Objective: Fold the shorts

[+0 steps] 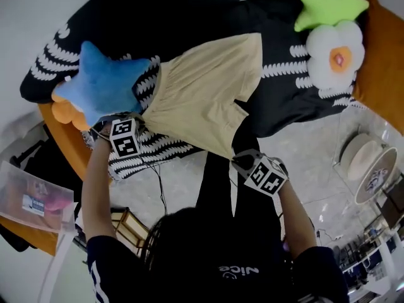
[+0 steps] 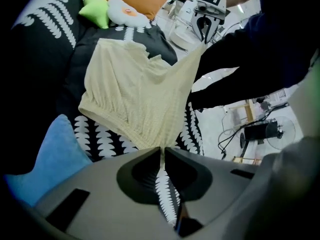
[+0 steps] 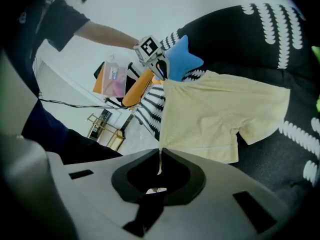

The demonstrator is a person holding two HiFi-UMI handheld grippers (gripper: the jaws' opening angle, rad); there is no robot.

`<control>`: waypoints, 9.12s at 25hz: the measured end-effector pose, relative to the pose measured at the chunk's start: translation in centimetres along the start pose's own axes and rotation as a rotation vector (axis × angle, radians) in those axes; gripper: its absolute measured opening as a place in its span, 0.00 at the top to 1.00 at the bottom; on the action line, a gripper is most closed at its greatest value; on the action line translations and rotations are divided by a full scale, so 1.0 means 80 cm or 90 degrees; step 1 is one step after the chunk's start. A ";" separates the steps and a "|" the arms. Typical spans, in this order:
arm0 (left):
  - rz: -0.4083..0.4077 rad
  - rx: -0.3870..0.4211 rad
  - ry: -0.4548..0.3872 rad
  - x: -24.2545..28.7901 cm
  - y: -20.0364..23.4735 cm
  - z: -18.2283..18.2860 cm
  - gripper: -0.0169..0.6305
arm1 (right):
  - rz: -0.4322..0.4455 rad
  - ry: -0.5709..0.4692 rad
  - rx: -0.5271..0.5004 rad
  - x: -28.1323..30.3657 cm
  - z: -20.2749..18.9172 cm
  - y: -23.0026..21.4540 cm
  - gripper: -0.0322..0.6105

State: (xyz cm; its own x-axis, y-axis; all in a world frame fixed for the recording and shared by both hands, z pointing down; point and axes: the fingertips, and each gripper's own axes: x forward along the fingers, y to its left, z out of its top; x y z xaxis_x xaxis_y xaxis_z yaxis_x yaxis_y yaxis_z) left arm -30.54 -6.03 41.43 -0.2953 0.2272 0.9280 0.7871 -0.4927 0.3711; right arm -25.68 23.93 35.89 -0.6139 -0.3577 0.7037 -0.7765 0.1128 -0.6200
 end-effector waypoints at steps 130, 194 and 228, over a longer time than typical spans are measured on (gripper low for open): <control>0.200 -0.699 -0.382 0.132 0.143 0.418 0.92 | 0.078 0.529 -1.114 -0.073 0.090 -0.537 0.88; -0.071 -0.873 -0.711 0.044 0.110 0.266 0.92 | 0.100 0.601 -0.534 -0.048 0.192 -0.451 0.89; 0.201 -1.278 -0.760 0.108 0.038 0.328 0.73 | -0.012 0.128 -0.279 -0.115 0.159 -0.481 0.61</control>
State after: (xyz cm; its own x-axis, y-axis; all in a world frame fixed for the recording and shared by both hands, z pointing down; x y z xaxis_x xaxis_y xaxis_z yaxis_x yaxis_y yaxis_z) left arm -16.49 16.46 49.67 0.5854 -0.1521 0.7963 -0.7906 -0.3246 0.5192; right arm 11.63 11.12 48.84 -0.5806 -0.1820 0.7936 -0.7481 0.5038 -0.4318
